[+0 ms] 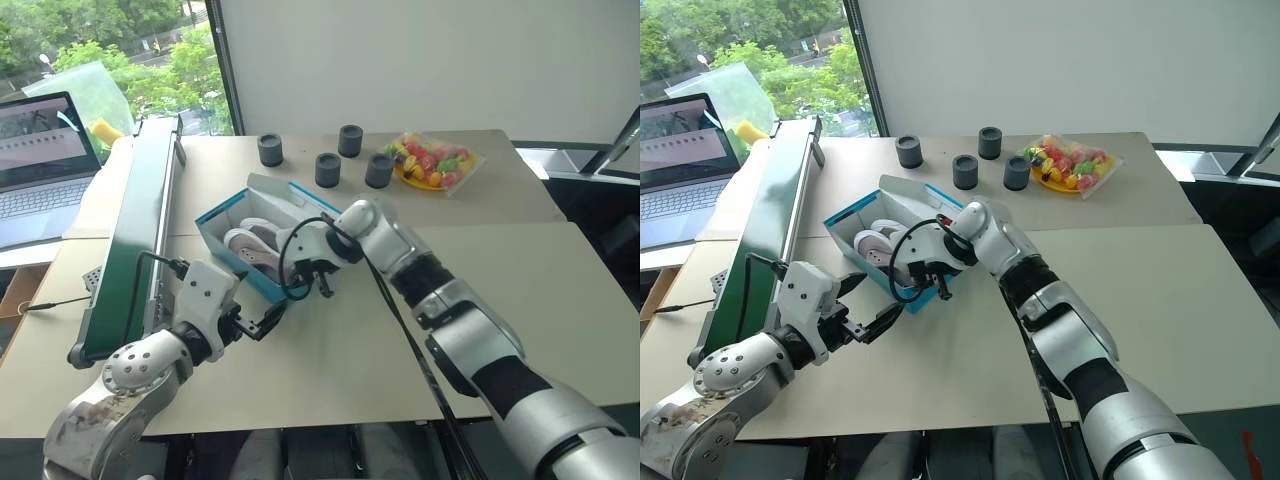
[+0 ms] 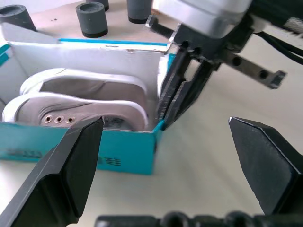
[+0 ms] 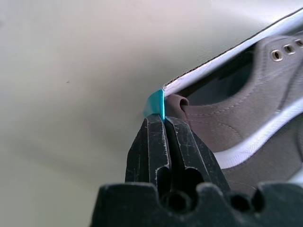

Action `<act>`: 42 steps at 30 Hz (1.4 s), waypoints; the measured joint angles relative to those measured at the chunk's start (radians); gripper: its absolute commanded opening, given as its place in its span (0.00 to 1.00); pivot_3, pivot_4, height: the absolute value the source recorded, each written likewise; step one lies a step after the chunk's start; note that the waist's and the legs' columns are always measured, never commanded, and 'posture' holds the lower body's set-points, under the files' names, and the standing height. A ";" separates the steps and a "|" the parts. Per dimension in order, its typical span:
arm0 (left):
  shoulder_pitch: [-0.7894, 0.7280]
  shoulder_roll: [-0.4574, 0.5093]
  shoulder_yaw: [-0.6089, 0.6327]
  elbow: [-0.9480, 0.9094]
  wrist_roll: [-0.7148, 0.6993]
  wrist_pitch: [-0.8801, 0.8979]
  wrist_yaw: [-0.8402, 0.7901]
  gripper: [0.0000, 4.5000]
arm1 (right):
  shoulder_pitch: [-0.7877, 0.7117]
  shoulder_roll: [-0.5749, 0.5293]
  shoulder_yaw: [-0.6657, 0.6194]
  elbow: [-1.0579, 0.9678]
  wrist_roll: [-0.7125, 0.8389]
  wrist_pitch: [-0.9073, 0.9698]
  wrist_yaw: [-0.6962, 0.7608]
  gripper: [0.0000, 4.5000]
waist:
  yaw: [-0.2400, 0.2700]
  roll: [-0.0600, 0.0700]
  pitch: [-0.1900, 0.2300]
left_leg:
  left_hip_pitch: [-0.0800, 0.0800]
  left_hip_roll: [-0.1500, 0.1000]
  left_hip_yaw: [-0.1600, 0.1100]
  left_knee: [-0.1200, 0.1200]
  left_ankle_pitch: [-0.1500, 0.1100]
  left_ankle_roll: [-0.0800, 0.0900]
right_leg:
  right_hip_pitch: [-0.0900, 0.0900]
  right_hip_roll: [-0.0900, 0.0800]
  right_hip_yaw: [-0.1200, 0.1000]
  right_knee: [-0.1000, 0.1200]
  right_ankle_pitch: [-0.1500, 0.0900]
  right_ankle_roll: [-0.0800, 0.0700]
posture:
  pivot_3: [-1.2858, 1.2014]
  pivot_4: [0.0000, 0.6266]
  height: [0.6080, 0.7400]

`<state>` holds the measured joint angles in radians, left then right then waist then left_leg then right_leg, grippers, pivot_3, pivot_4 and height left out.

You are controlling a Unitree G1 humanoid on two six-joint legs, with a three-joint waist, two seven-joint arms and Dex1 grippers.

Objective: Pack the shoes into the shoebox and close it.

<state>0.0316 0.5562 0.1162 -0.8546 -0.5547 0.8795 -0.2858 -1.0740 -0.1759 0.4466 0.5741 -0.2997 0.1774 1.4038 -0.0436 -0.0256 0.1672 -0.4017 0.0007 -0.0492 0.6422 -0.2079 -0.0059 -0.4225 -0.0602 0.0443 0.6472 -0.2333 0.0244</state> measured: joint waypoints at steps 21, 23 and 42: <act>-0.015 0.010 -0.004 0.016 0.004 -0.006 -0.033 1.00 | 0.384 -0.232 0.068 -0.786 0.115 0.550 -0.091 0.08 | 0.001 -0.002 -0.001 | 0.002 0.000 0.004 0.002 0.000 0.000 | 0.003 0.000 -0.001 -0.001 0.000 0.000 | 0.52 0.24 0.91; -0.015 0.010 -0.004 0.016 0.004 -0.006 -0.034 1.00 | 0.385 -0.204 0.063 -0.781 0.120 0.593 -0.150 0.19 | 0.001 -0.002 -0.001 | 0.003 0.000 0.004 0.002 0.000 0.000 | 0.004 0.000 -0.001 0.000 0.000 0.000 | 0.52 0.24 0.91; -0.005 0.020 -0.006 0.039 0.024 -0.035 -0.073 1.00 | 0.377 -0.677 -0.281 -0.794 0.612 0.927 -0.003 0.48 | 0.031 -0.003 0.000 | -0.002 0.000 0.005 0.003 -0.001 0.001 | 0.003 0.000 -0.003 -0.005 -0.001 0.001 | 0.52 0.24 0.91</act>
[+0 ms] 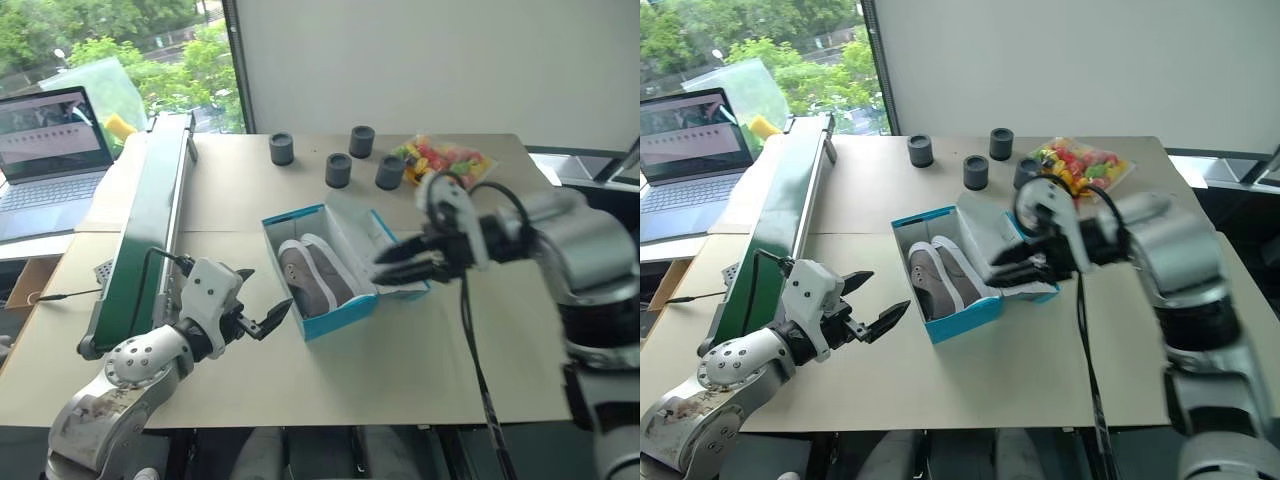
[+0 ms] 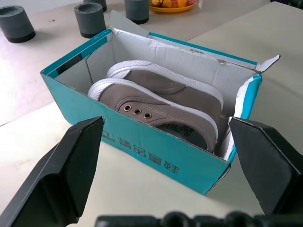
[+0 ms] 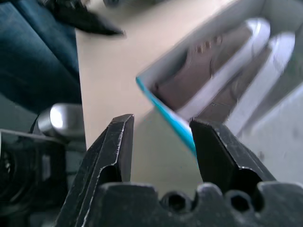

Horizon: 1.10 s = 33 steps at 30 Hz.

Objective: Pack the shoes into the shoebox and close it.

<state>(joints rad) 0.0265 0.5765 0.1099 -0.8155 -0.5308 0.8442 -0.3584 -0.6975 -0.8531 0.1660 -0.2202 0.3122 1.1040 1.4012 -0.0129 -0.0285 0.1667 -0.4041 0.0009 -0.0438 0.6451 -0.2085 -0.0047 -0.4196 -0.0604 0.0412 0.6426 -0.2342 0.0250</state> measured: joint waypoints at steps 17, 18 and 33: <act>0.124 0.127 0.144 -0.088 -0.105 -0.029 -0.148 1.00 | 0.108 0.455 -0.088 0.367 -0.224 0.041 -0.879 0.01 | -0.012 -0.001 0.000 | 0.000 0.001 0.003 0.000 0.000 0.000 | -0.002 0.001 0.004 0.003 0.000 0.000 | 0.52 0.24 0.91; 0.128 0.129 0.148 -0.091 -0.109 -0.029 -0.148 1.00 | 0.103 0.480 -0.119 0.388 -0.220 0.034 -0.909 0.01 | -0.013 -0.001 0.000 | 0.001 0.001 0.003 0.000 0.000 0.000 | -0.001 0.001 0.004 0.003 0.000 0.000 | 0.52 0.24 0.91; 0.096 0.166 0.149 -0.101 -0.148 -0.017 -0.140 1.00 | -0.075 0.925 -0.892 0.590 0.323 -0.390 -1.292 0.01 | -0.036 0.000 0.000 | 0.003 0.002 0.004 -0.001 0.000 0.000 | -0.001 0.002 0.005 0.004 0.000 0.000 | 0.52 0.24 0.91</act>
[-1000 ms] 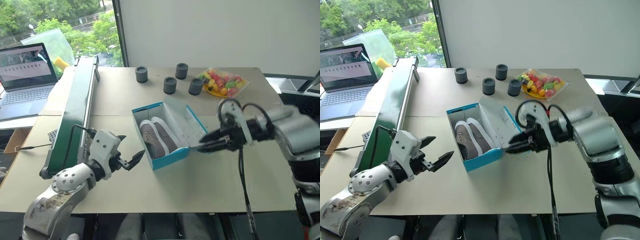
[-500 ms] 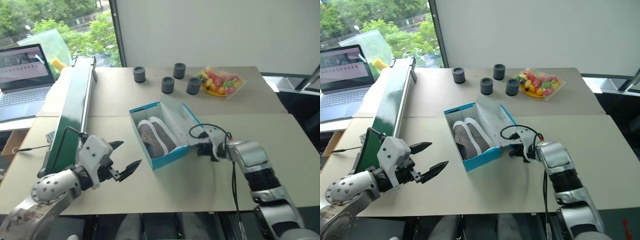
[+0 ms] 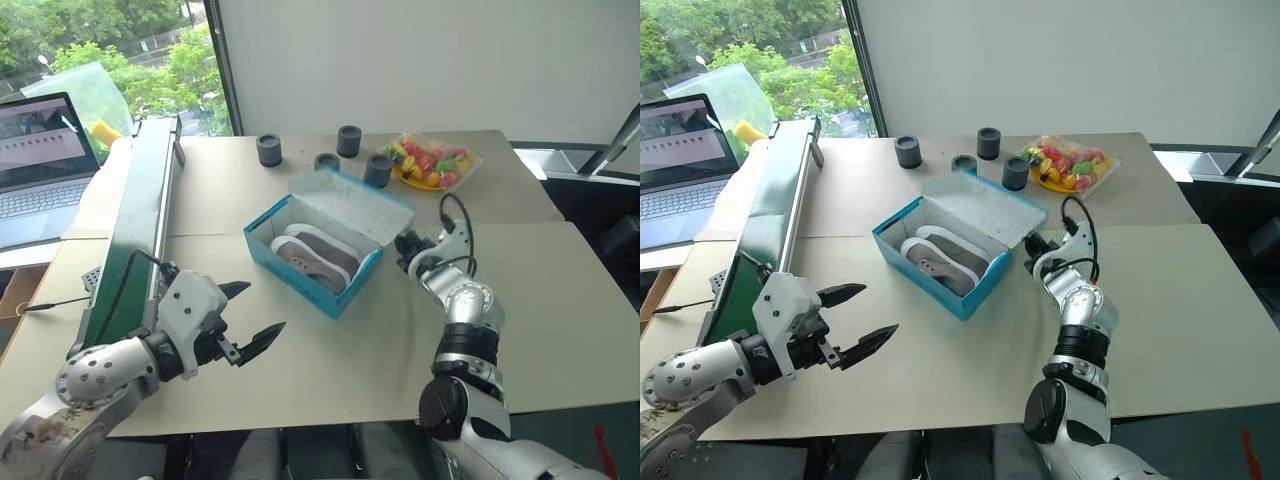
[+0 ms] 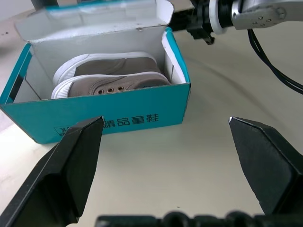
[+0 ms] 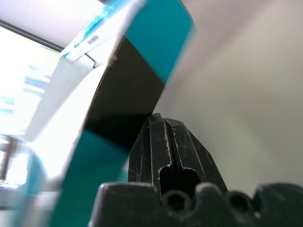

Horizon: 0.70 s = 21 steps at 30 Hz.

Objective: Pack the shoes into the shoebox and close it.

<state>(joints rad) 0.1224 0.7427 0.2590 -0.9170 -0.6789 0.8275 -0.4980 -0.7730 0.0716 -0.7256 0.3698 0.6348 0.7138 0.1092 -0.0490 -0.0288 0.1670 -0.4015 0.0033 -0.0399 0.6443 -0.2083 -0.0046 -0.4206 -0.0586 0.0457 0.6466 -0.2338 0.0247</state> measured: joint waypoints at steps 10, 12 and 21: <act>-0.009 0.003 0.000 0.016 -0.010 0.009 0.028 1.00 | 0.051 -0.131 0.300 -0.330 0.327 0.221 0.480 0.01 | 0.003 0.003 0.002 | -0.001 0.000 0.000 0.000 0.000 0.000 | 0.000 0.000 -0.001 -0.001 0.000 0.000 | 0.52 0.24 0.91; -0.010 0.003 0.000 0.016 -0.010 0.009 0.036 1.00 | 0.075 -0.241 0.473 -0.384 0.276 0.230 0.598 0.01 | 0.003 0.003 0.002 | 0.001 0.000 0.000 0.000 0.000 0.000 | 0.001 0.000 -0.001 -0.001 0.000 0.000 | 0.52 0.24 0.91; 0.001 -0.008 -0.010 0.011 -0.009 0.008 0.071 1.00 | -0.118 -0.240 0.816 0.073 -0.187 -0.063 0.560 0.01 | -0.005 0.002 0.002 | 0.001 0.003 0.005 -0.001 0.000 0.000 | -0.003 0.002 0.003 0.000 0.000 -0.001 | 0.52 0.24 0.91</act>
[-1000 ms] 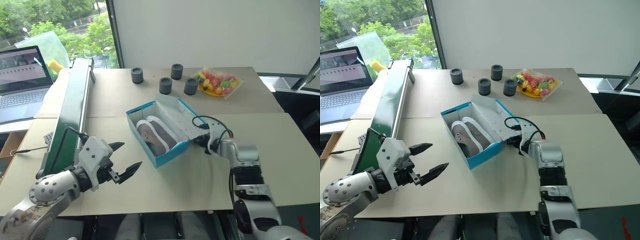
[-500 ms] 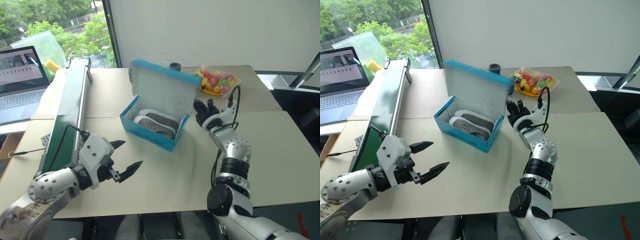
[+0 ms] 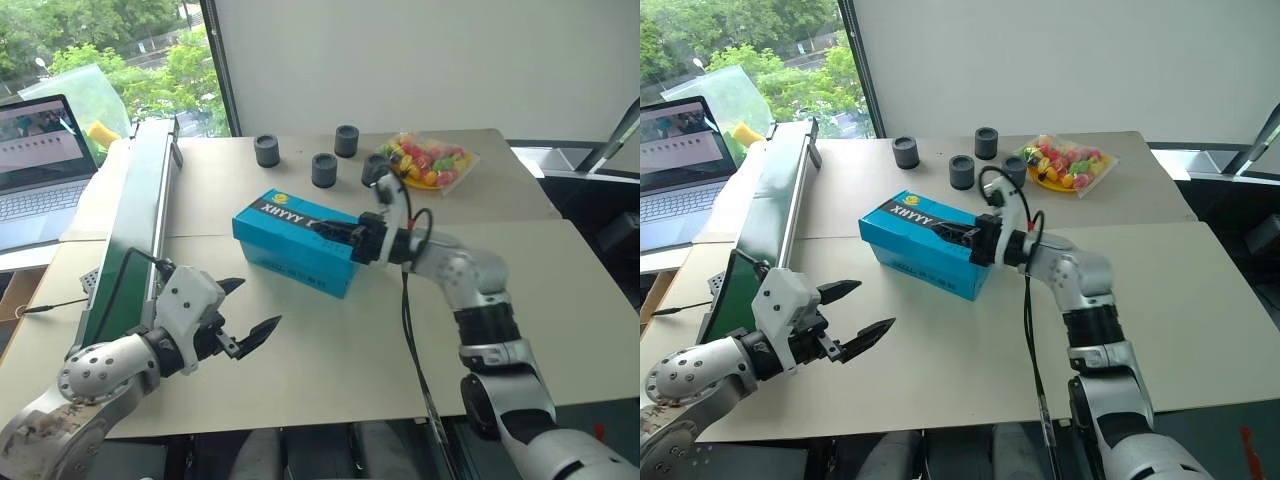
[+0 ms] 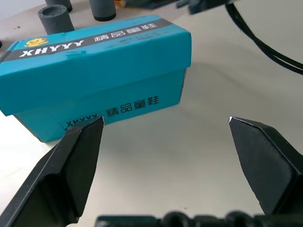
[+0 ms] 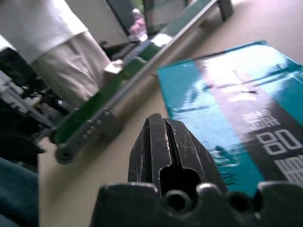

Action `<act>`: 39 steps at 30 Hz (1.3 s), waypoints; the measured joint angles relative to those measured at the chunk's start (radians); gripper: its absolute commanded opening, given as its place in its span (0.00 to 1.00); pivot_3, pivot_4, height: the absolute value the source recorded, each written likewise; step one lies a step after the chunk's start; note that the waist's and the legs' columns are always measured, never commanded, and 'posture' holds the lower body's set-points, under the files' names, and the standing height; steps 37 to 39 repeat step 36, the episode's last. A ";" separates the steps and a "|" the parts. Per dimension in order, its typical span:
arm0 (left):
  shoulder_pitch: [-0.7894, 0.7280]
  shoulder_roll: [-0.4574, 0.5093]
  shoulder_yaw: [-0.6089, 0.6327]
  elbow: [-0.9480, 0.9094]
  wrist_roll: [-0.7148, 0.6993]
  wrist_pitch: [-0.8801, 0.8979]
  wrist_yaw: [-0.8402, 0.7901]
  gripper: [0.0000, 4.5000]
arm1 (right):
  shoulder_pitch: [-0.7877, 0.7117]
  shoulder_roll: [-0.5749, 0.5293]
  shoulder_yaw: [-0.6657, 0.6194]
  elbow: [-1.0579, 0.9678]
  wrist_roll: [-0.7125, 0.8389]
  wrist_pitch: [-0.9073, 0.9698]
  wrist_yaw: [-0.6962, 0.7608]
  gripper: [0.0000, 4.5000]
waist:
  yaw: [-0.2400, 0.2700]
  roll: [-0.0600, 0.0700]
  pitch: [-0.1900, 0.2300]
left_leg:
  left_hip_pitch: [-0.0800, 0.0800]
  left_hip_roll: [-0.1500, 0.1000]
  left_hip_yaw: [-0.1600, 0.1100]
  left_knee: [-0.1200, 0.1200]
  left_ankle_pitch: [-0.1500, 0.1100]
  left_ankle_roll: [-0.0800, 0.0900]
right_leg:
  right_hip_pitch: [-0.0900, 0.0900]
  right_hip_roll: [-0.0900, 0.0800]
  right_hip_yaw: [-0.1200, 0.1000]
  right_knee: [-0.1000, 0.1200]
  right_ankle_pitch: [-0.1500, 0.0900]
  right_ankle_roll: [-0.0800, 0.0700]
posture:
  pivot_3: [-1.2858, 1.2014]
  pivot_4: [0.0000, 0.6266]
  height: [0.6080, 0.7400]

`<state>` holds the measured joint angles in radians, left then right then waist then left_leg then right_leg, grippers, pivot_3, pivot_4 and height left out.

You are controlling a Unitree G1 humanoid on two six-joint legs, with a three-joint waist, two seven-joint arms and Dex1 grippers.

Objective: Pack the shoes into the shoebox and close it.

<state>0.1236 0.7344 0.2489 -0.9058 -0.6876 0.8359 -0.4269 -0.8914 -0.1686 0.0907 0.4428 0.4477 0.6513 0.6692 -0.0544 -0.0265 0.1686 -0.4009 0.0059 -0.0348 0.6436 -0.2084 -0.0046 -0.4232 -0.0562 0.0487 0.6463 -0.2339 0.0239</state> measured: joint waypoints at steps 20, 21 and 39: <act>0.049 -0.067 0.069 -0.043 -0.005 0.020 0.147 1.00 | -0.254 0.159 0.066 0.620 -0.346 -0.374 -0.083 0.01 | 0.007 0.000 -0.003 | 0.006 -0.001 -0.002 -0.001 -0.001 -0.001 | 0.006 -0.002 -0.001 0.000 0.000 0.000 | 0.52 0.24 0.91; 0.043 -0.076 0.072 -0.043 -0.008 0.020 0.159 1.00 | -0.254 0.161 0.055 0.623 -0.347 -0.382 -0.089 0.01 | 0.007 0.000 -0.003 | 0.006 -0.001 -0.002 -0.001 -0.001 -0.001 | 0.007 -0.002 -0.001 0.000 0.000 0.000 | 0.52 0.24 0.91; -0.012 -0.308 0.096 -0.033 0.006 0.017 0.416 1.00 | -0.029 -0.155 -0.289 -0.009 -0.122 0.009 -0.208 0.01 | 0.011 0.000 -0.003 | -0.004 -0.002 -0.003 -0.001 -0.002 0.000 | 0.000 -0.004 -0.002 -0.004 0.000 0.001 | 0.52 0.24 0.91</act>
